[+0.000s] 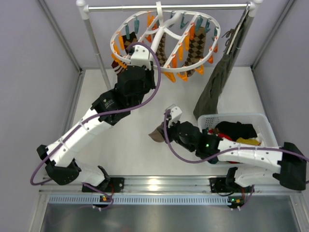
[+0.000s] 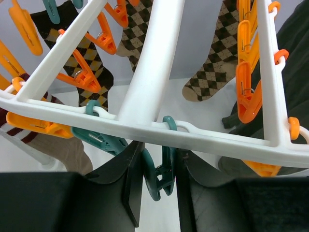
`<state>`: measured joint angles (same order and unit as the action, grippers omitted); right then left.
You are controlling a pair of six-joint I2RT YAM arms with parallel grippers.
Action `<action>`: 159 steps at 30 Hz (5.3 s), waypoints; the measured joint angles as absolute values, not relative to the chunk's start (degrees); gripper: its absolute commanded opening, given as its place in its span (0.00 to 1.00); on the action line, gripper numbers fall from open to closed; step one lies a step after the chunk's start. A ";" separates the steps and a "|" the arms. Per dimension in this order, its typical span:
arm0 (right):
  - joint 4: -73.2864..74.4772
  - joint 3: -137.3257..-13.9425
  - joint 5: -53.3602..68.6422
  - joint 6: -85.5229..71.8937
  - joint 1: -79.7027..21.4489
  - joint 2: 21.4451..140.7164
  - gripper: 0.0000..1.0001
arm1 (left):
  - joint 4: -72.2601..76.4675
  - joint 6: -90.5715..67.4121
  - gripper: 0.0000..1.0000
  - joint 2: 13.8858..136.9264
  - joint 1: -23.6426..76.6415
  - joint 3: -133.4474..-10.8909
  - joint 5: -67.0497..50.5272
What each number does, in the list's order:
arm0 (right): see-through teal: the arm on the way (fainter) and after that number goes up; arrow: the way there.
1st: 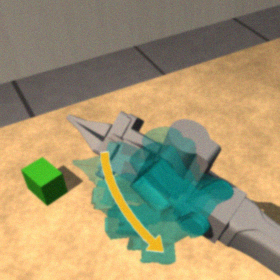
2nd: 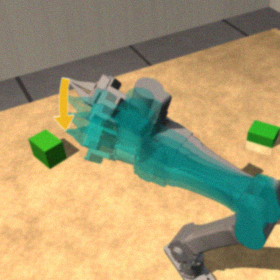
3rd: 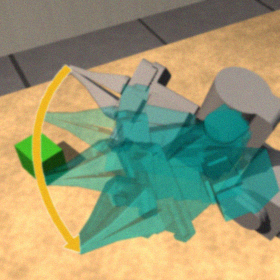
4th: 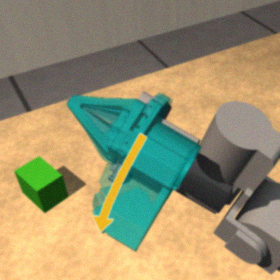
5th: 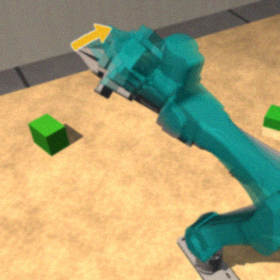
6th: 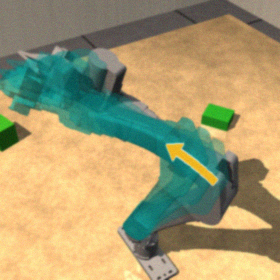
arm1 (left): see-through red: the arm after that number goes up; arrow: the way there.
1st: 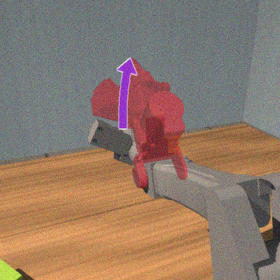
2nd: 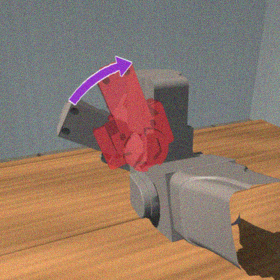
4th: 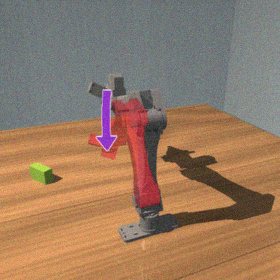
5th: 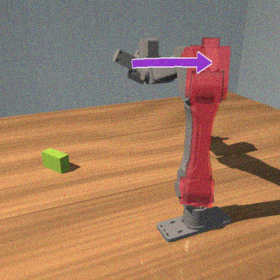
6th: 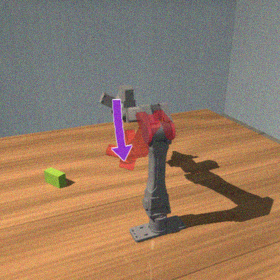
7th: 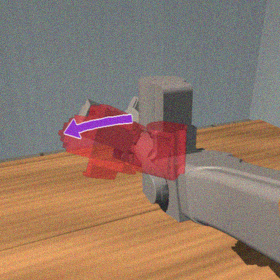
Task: Remove the socks clipped to the hanger
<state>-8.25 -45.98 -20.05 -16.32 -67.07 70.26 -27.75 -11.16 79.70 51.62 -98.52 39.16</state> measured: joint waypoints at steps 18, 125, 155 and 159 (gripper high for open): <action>37.34 -48.05 -48.05 -33.67 -53.54 37.41 0.00 | -27.51 -18.24 0.98 69.17 51.46 -89.52 25.67; 42.22 -115.35 -19.18 -10.52 -61.04 81.23 0.59 | 18.00 -3.09 0.00 73.19 67.72 -46.24 51.72; 41.15 -126.74 -35.73 0.60 -69.49 97.73 0.56 | 18.00 0.45 0.00 73.67 67.81 -47.90 51.88; 39.83 -125.95 -36.21 1.54 -69.82 97.78 0.56 | 18.00 0.58 0.00 73.67 67.81 -47.92 51.72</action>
